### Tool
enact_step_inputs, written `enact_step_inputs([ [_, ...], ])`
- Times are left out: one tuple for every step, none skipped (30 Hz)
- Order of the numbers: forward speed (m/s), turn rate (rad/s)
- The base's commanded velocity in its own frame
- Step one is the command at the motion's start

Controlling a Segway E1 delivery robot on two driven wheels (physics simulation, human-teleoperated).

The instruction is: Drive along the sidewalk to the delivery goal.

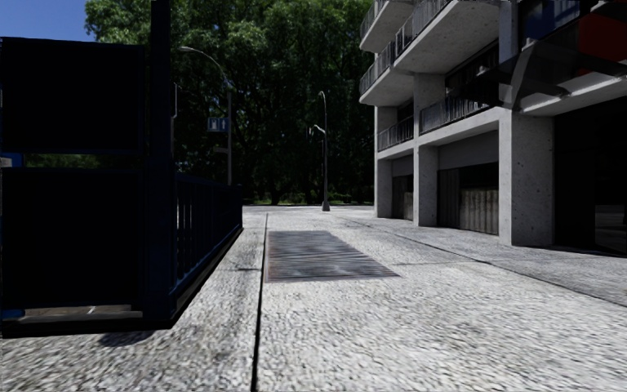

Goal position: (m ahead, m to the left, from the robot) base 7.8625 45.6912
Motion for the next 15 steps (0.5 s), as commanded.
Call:
enact_step_inputs([
  [1.93, 0.00],
  [1.93, 0.00],
  [1.93, 0.00],
  [1.93, 0.00],
  [1.93, 0.00],
  [1.93, 0.00],
  [1.93, 0.00],
  [1.93, 0.00],
  [1.93, 0.00],
  [1.93, 0.04],
  [1.93, 0.11],
  [1.93, 0.11],
  [1.93, 0.17],
  [1.93, 0.22],
  [1.93, 0.24],
])
